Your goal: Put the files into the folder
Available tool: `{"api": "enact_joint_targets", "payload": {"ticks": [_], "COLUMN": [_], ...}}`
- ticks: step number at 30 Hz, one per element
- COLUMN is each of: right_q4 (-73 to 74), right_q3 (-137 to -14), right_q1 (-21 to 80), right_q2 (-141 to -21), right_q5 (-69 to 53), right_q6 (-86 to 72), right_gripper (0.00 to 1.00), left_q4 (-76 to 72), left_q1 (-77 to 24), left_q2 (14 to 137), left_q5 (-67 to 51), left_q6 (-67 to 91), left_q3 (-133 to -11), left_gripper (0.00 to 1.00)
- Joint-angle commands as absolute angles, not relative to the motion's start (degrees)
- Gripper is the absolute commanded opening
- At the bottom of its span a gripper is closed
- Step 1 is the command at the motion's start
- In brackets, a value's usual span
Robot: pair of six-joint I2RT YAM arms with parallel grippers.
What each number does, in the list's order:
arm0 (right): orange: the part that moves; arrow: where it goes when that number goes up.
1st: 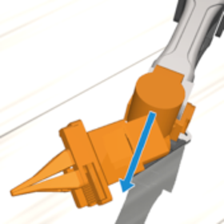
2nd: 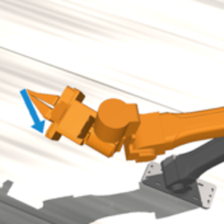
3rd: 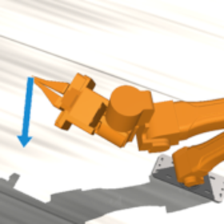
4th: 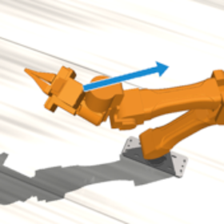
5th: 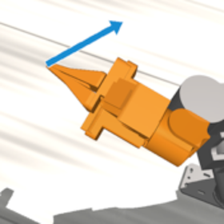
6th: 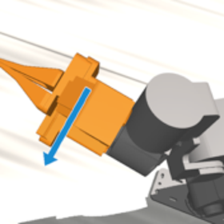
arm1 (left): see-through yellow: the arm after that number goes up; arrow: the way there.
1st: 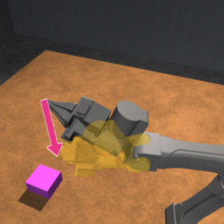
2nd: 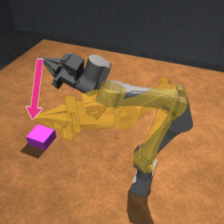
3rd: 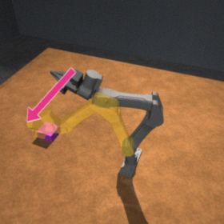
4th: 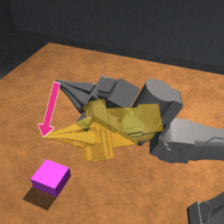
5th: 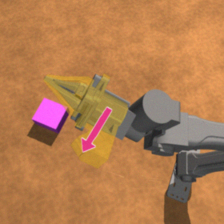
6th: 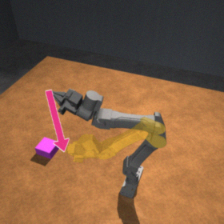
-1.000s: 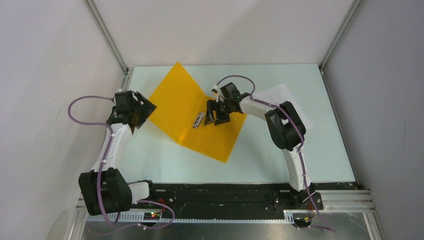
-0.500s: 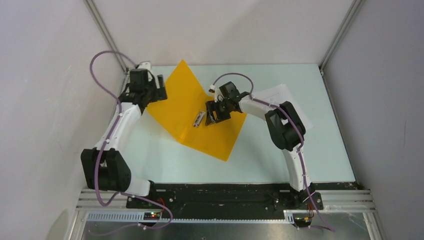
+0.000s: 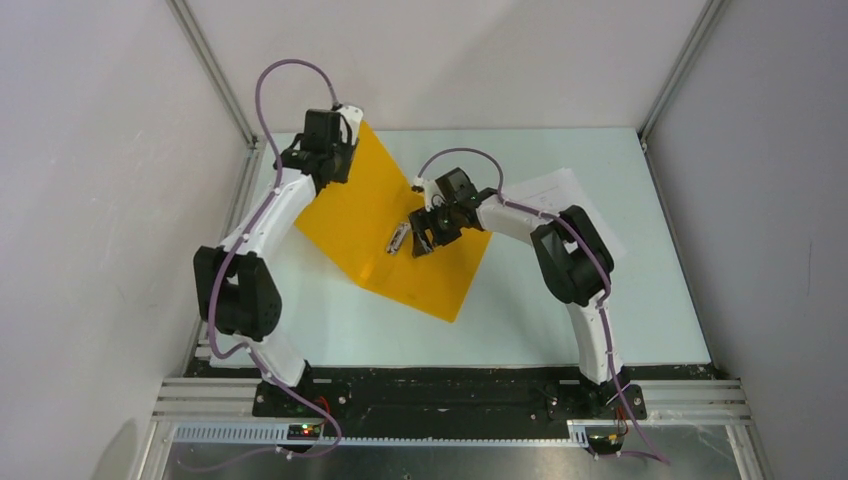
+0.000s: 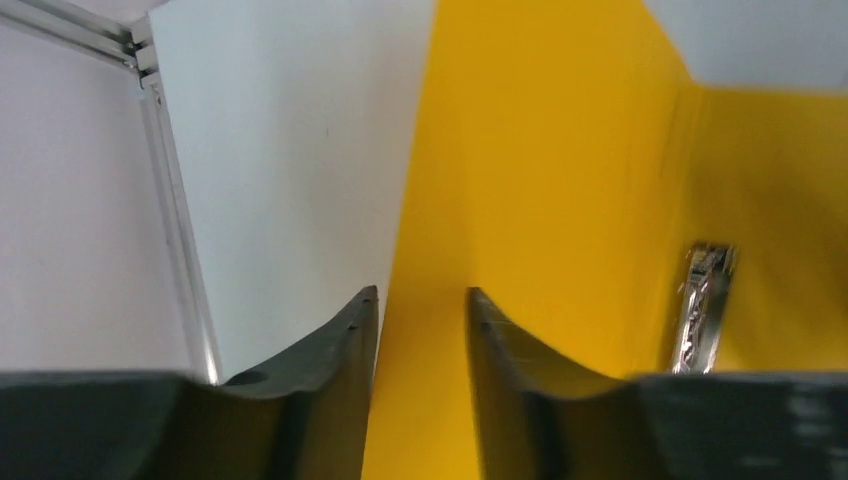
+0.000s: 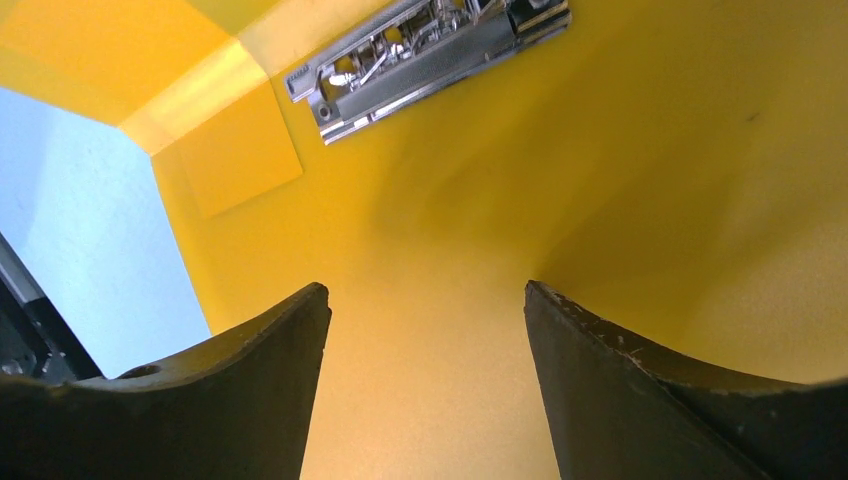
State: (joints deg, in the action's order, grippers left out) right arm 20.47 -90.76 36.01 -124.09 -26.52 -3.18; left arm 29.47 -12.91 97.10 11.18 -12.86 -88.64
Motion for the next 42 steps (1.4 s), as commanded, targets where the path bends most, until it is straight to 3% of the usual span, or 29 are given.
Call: {"api": "enact_joint_targets", "payload": {"ticks": [1, 7, 18, 19, 21, 22, 24, 28, 32, 42], "right_q4": [23.6, 24.5, 26.5, 26.4, 25.7, 25.3, 24.6, 22.5, 21.8, 21.4], "right_q3": [-87.5, -78.9, -74.3, -74.3, -73.8, -73.5, -73.4, -75.8, -79.0, -81.5], "right_q1": [35.7, 33.1, 30.2, 30.6, 32.1, 32.4, 32.8, 34.1, 38.1, 44.0], "right_q2": [-121.2, -115.0, -104.6, -104.6, -105.7, -106.2, -107.9, -109.9, -110.8, -117.4], "right_q5": [-23.5, -22.1, -20.8, -21.3, -21.7, -21.6, -21.4, -18.9, -15.9, -8.3], "right_q6": [-0.3, 1.8, 4.6, 4.6, 4.4, 4.1, 3.4, 2.4, 3.9, -2.7], "right_gripper": [0.77, 0.77, 0.78, 0.78, 0.79, 0.79, 0.79, 0.77, 0.97, 1.0], "left_q4": [33.0, 34.5, 34.1, 33.6, 33.3, 33.2, 33.3, 33.0, 33.1, 34.0], "left_q1": [-11.4, -6.6, -1.6, -1.5, -1.3, -1.1, -1.1, -1.3, -1.7, -2.0], "left_q2": [95.5, 92.0, 77.6, 77.3, 77.9, 78.4, 80.8, 88.1, 92.6, 92.2], "left_q5": [8.3, 1.1, -7.7, -6.8, -3.9, -3.2, -2.7, -0.4, 3.3, 3.8], "left_q6": [-8.6, 6.6, 25.0, 25.0, 25.0, 24.8, 23.7, 22.2, 19.6, 18.8], "left_q3": [-88.5, -80.6, -50.9, -48.8, -48.1, -48.7, -50.7, -56.3, -60.6, -63.9], "left_gripper": [0.26, 0.01, 0.0, 0.01, 0.21, 0.39, 0.52, 0.56, 0.56, 0.56]}}
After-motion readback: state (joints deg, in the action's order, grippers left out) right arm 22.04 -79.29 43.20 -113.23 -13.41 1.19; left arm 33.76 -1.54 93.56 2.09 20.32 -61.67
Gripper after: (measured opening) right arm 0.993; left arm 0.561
